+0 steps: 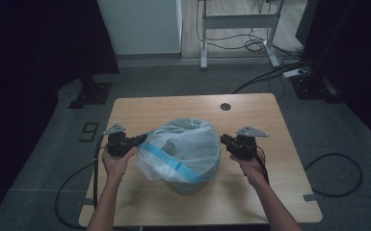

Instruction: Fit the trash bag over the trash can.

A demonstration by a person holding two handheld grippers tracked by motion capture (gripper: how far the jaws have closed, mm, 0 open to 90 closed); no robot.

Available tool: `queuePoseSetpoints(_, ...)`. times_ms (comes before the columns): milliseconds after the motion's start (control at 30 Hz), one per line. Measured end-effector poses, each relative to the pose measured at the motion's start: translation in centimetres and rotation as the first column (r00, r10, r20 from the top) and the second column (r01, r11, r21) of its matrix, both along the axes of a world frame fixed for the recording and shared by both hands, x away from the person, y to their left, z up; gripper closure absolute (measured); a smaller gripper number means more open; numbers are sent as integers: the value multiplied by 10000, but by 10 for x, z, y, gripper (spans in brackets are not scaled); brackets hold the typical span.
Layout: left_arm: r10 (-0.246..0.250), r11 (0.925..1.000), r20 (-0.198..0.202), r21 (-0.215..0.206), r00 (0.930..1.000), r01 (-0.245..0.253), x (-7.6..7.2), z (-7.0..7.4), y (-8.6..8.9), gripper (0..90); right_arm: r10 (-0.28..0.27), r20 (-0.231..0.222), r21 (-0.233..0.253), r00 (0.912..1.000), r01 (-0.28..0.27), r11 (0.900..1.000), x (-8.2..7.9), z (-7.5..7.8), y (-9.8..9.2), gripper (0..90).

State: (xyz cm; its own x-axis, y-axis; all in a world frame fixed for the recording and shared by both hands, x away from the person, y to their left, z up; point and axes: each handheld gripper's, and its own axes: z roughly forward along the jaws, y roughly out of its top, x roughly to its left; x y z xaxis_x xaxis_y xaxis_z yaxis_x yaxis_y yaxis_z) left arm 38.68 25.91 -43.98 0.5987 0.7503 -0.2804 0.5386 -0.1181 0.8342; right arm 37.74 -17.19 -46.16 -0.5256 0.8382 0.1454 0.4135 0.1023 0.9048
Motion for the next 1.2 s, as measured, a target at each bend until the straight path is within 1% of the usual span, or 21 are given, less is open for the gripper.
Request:
queuePoseSetpoints(67,5,10000,32,-23,10000,-5,0,1,1,888,-189,309,208,9993,183,9996,-10,10,-7,681)
queuePoseSetpoints(133,21,10000,50,-29,10000,-21,-1,1,1,886,-18,552,503,9985,-10,9987,-22,20,-13,655)
queuePoseSetpoints(300,25,10000,61,-55,10000,-25,-2,1,2,885,974,1126,725,9889,-1059,9917,-61,44,-15,613)
queuePoseSetpoints(433,52,10000,69,-84,10000,-51,-3,1,2,884,1841,1286,741,9745,-1946,9781,-87,59,-4,577)
queuePoseSetpoints(533,47,10000,61,-54,10000,-47,-4,1,1,884,2556,1422,809,9563,-2686,9598,-104,68,9,549)
queuePoseSetpoints(600,52,10000,56,-57,10000,-52,-4,2,1,884,3063,1391,807,9417,-3190,9443,-113,72,22,520)
queuePoseSetpoints(633,49,10000,63,-40,10000,-49,-5,2,1,884,3278,1371,804,9347,-3404,9368,-115,73,28,511)
queuePoseSetpoints(667,58,10000,75,-36,10000,-58,-5,3,1,884,3621,1289,770,9232,-3734,9245,-118,74,39,503)
queuePoseSetpoints(700,58,10000,75,-36,10000,-58,-5,3,1,884,3621,1289,770,9232,-3734,9245,-118,74,39,503)
queuePoseSetpoints(733,74,10000,99,-53,9999,-74,-6,3,1,884,3917,1204,771,9122,-4020,9124,-119,73,49,501)
queuePoseSetpoints(767,82,9999,105,-68,9999,-81,-6,4,1,884,4048,1154,762,9071,-4144,9069,-119,73,54,500)
queuePoseSetpoints(800,85,9999,109,-61,9999,-85,-6,4,2,884,4143,1106,738,9034,-4232,9030,-120,71,59,499)
queuePoseSetpoints(833,85,9999,109,-61,9999,-85,-6,4,2,884,4143,1106,738,9034,-4232,9030,-120,71,59,499)
queuePoseSetpoints(867,81,10000,111,-50,9999,-80,-6,4,2,884,4304,1005,720,8970,-4380,8961,-119,69,66,499)
queuePoseSetpoints(900,81,10000,111,-50,9999,-80,-6,4,2,884,4379,949,698,8940,-4447,8929,-119,68,68,500)
queuePoseSetpoints(967,91,9999,116,-61,9999,-90,-6,4,2,884,4433,894,640,8919,-4493,8911,-119,67,71,508)
queuePoseSetpoints(1000,100,9999,114,-70,9999,-99,-5,4,2,883,4628,849,639,8824,-4683,8813,-120,65,74,527)
queuePoseSetpoints(1100,108,9999,127,-67,9999,-107,-6,4,2,884,4845,842,632,8707,-4899,8695,-123,64,78,568)
queuePoseSetpoints(1133,108,9999,127,-52,9999,-107,-6,4,2,884,4845,842,632,8707,-4899,8695,-123,64,78,568)
queuePoseSetpoints(1167,111,9999,135,-49,9998,-111,-6,5,2,883,4907,825,596,8674,-4958,8664,-125,64,80,607)
queuePoseSetpoints(1200,113,9999,141,-62,9998,-112,-6,5,2,884,5052,826,549,8590,-5101,8584,-126,63,81,655)
